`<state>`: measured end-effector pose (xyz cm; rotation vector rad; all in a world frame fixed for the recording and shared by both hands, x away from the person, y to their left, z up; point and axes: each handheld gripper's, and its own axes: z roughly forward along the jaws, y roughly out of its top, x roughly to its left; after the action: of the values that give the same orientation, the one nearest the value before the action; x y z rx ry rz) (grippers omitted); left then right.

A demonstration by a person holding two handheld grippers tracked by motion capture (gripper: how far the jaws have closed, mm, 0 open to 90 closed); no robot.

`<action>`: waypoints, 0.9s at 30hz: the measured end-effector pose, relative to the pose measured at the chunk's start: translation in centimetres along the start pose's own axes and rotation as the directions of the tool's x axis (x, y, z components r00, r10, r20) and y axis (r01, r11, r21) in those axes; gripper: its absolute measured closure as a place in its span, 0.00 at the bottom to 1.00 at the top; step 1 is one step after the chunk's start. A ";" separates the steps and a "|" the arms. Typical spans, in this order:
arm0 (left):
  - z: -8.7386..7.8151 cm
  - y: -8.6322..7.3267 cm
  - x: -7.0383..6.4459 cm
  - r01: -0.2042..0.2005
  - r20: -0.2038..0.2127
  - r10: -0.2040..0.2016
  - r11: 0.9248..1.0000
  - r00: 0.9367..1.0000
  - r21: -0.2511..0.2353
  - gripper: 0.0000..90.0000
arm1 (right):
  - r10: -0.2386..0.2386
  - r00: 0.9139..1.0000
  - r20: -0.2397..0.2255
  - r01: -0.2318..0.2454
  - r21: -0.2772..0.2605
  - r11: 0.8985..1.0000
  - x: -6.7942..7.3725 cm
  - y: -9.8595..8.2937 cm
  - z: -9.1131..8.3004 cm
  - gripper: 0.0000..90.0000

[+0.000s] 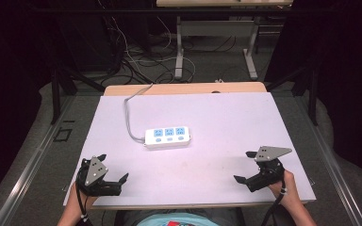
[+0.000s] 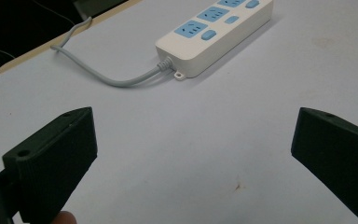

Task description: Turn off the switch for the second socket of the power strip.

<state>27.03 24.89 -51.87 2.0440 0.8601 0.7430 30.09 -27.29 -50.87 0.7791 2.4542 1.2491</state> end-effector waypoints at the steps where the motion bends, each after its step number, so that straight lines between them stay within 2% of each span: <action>1: -0.1 0.0 0.0 0.000 0.003 0.000 1.000 1.000 0.006 0.00 | -0.001 1.000 0.000 0.001 0.000 1.000 0.0 0.0 0.0 0.01; 6: -0.1 0.1 0.0 -0.003 -0.002 0.003 1.000 1.000 0.016 0.00 | 0.001 1.000 0.000 -0.001 0.004 1.000 0.0 0.0 -0.1 0.01; 16: -0.3 0.5 0.4 0.045 0.000 -0.045 0.998 0.999 0.035 0.00 | -0.005 1.000 0.003 0.005 0.003 1.000 0.0 0.0 0.0 0.01; 18: -0.3 0.6 0.5 0.028 -0.012 -0.027 0.999 1.000 0.035 0.00 | -0.008 1.000 -0.001 0.008 0.015 1.000 -0.1 0.0 -0.1 0.01; 21: -0.3 0.8 0.4 0.046 0.004 -0.046 0.998 0.999 0.045 0.00 | -0.008 1.000 0.012 0.008 0.000 1.000 -0.1 0.0 0.0 0.01; 23: -0.3 0.9 0.6 0.027 -0.011 -0.027 0.999 1.000 0.040 0.00 | -0.005 1.000 0.012 0.005 0.001 1.000 0.0 0.0 0.0 0.01; 25: -0.3 1.0 0.5 0.041 -0.003 -0.041 0.998 0.999 0.052 0.00 | -0.005 1.000 0.006 0.005 0.008 1.000 -0.1 0.0 0.0 0.01; 27: -0.4 1.1 0.7 0.037 -0.012 -0.036 0.998 0.999 0.051 0.00 | -0.004 1.000 0.005 0.004 0.009 1.000 -0.1 0.0 0.0 0.01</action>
<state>27.55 25.09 -50.62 2.0652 0.9286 0.7196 30.14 -27.32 -50.88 0.7785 2.4579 1.2335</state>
